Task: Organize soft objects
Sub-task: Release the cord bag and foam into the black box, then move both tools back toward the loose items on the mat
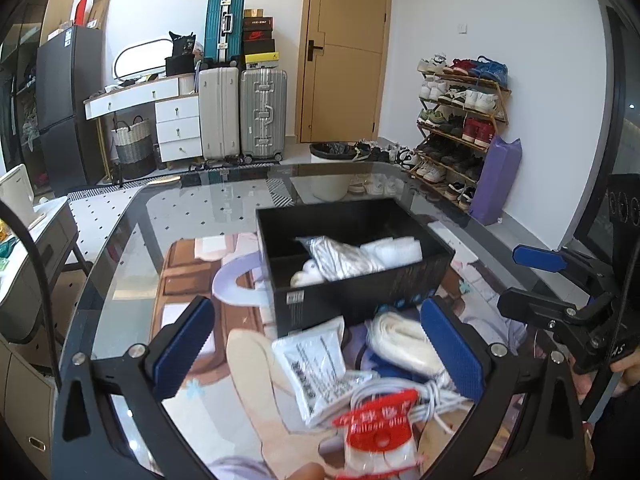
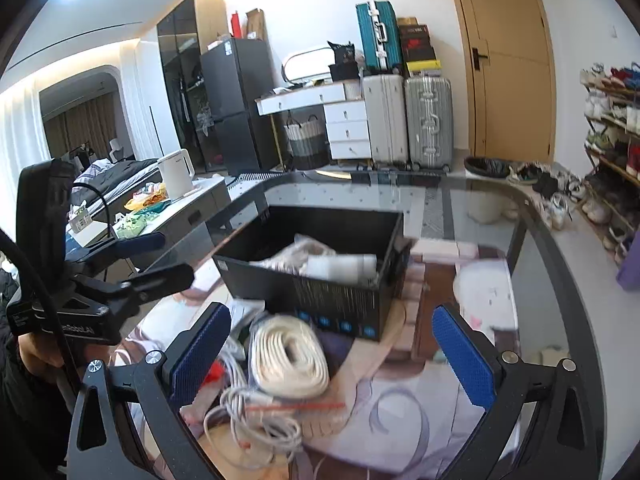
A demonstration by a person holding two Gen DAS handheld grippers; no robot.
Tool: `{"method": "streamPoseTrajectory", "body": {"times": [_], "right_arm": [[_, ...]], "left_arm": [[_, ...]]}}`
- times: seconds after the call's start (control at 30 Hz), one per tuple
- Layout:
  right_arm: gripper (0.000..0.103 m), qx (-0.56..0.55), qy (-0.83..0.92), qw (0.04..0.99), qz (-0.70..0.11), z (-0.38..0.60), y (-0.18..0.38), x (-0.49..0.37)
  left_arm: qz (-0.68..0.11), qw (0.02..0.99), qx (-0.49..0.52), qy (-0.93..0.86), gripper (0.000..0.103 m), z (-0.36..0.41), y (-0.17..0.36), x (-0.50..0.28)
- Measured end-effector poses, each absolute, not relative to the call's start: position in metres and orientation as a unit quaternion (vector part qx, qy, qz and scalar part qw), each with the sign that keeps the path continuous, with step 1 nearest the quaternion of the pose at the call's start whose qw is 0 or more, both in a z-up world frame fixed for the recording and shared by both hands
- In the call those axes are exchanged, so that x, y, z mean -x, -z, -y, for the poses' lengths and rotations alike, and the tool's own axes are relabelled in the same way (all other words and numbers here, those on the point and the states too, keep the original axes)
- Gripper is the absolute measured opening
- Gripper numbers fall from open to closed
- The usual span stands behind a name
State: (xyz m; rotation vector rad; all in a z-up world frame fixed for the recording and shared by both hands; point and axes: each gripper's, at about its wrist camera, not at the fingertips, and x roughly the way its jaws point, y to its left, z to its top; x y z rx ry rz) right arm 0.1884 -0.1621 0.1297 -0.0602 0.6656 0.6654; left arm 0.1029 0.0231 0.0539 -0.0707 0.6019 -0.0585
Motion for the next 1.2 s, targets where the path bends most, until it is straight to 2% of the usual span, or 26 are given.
{"method": "streamPoseTrajectory", "body": {"times": [0.63, 1.2], "right_arm": [[0.102, 0.014, -0.308, 0.871, -0.383, 0.153, -0.099, -0.16], [0.102, 0.011, -0.305, 0.866, -0.396, 0.142, -0.084, -0.163]], "left_arm": [[-0.321, 0.946, 0.037, 0.024, 0.103, -0.02, -0.025, -0.078], [-0.354, 0.934, -0.004, 0.043, 0.103, -0.006, -0.011, -0.08]]}}
